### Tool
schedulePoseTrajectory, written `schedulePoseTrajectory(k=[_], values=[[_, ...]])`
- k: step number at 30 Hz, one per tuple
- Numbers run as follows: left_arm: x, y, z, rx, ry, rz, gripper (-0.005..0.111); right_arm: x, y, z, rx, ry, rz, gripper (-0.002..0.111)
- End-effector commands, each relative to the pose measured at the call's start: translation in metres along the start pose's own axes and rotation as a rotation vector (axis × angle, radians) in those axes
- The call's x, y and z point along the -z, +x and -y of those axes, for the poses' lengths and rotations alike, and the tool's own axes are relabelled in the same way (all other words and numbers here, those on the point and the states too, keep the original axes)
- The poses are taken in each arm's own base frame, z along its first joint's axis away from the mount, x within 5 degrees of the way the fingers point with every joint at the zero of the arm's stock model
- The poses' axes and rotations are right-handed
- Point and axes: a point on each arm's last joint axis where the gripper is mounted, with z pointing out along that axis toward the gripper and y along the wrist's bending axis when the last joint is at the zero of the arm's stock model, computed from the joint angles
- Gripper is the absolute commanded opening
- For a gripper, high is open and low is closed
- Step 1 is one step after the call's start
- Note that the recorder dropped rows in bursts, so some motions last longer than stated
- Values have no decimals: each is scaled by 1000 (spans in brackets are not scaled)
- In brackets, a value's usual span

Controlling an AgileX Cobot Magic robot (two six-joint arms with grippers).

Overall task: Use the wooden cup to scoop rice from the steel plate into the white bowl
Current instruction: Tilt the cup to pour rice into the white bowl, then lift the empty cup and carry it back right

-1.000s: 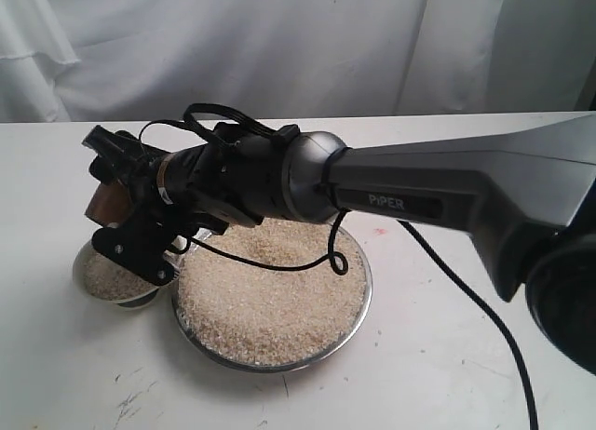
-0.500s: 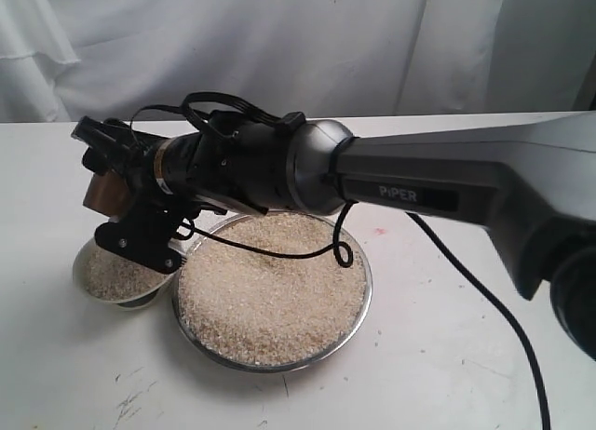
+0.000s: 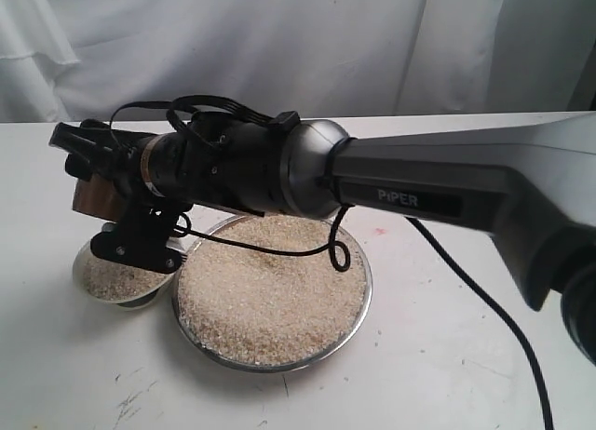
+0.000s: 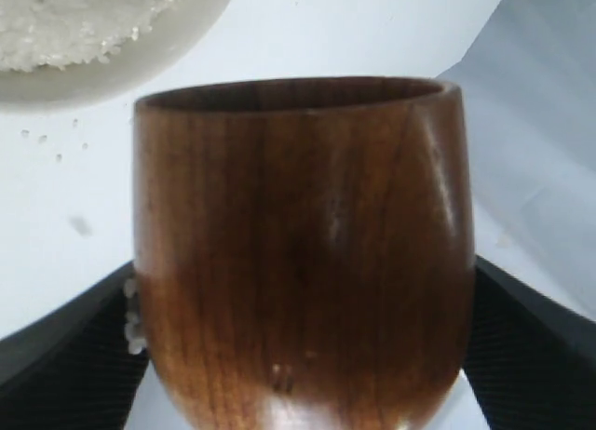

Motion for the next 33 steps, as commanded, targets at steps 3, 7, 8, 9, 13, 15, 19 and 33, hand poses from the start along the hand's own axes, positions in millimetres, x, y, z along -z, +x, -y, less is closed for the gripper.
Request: schedulePoseTrajectory(k=[3,7,8,9,13,15,19,33], values=[[0,1,0,4,2,7,0,7,8,8,-259,20,-16,0],[0,1,0,4,2,7,0,13,24,3,-657,8,-36,0],[0,1,0,4,2,7,0,17,30,3,-777,19,-42,0],[0,1,0,4,2,7,0,19,36,2,-867,26,-48,0],[0,1,0,4,2,7,0,34,63,2,-1341,113,-46,0],[0,1,0,4,2,7,0,40,78,0,-1562,159,-38,0],[0,1,0,4,2,7,0,48,109,-17,-1925,241,-43,0],[0,1,0,4,2,7,0,146,102,-128,-2226,590,-139,0]])
